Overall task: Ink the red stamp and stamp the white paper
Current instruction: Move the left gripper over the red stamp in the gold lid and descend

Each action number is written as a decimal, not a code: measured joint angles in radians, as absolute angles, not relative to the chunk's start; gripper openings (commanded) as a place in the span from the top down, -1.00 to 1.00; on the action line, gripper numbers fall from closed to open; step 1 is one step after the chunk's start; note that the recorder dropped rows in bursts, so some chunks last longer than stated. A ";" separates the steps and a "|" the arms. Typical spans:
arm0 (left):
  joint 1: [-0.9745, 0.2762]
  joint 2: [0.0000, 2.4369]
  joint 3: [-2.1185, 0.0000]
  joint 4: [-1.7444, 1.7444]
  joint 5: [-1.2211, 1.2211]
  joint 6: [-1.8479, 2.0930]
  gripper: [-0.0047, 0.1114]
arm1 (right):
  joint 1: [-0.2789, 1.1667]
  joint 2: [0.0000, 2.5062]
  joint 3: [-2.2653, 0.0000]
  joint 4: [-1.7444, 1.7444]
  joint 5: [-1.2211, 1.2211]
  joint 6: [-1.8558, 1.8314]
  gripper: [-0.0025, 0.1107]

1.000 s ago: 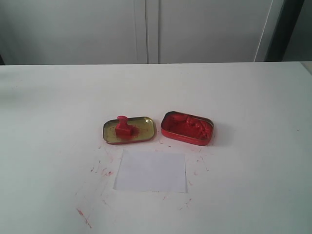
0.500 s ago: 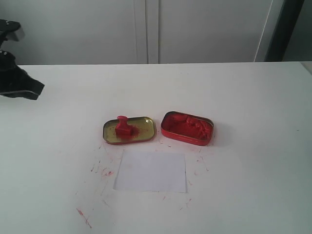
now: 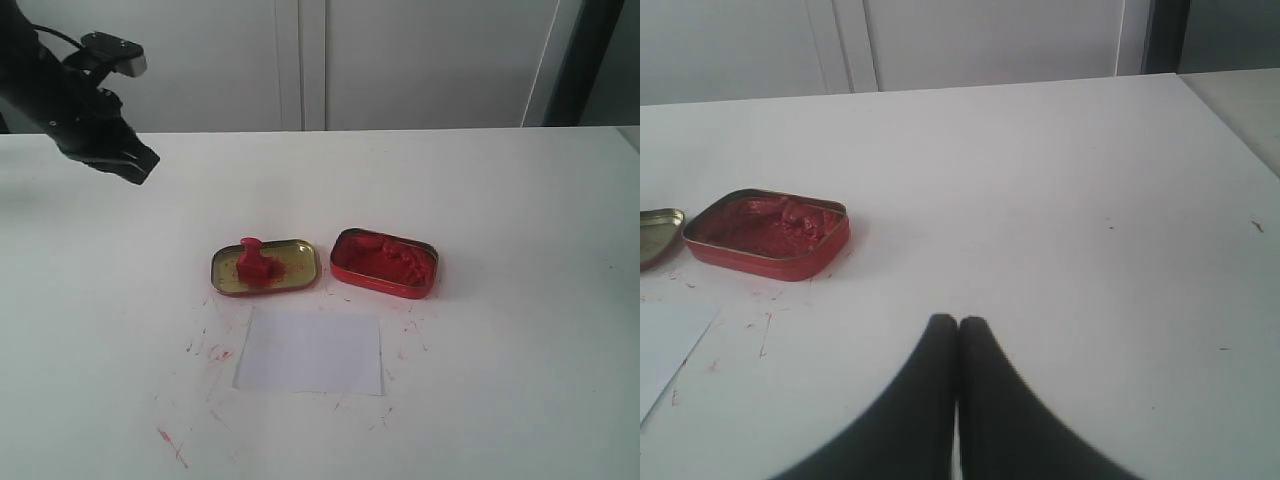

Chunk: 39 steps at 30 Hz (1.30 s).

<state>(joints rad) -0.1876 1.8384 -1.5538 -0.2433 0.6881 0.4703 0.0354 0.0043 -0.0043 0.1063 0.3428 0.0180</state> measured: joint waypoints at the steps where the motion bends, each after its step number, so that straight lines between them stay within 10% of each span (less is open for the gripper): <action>1: -0.193 1.866 -1.587 -0.236 0.700 0.472 0.92 | 0.035 0.004 -0.004 0.106 0.343 0.018 0.96; 39: -0.460 2.223 -2.136 -0.189 1.129 1.248 0.92 | 0.035 0.004 -0.004 0.106 0.343 0.018 0.96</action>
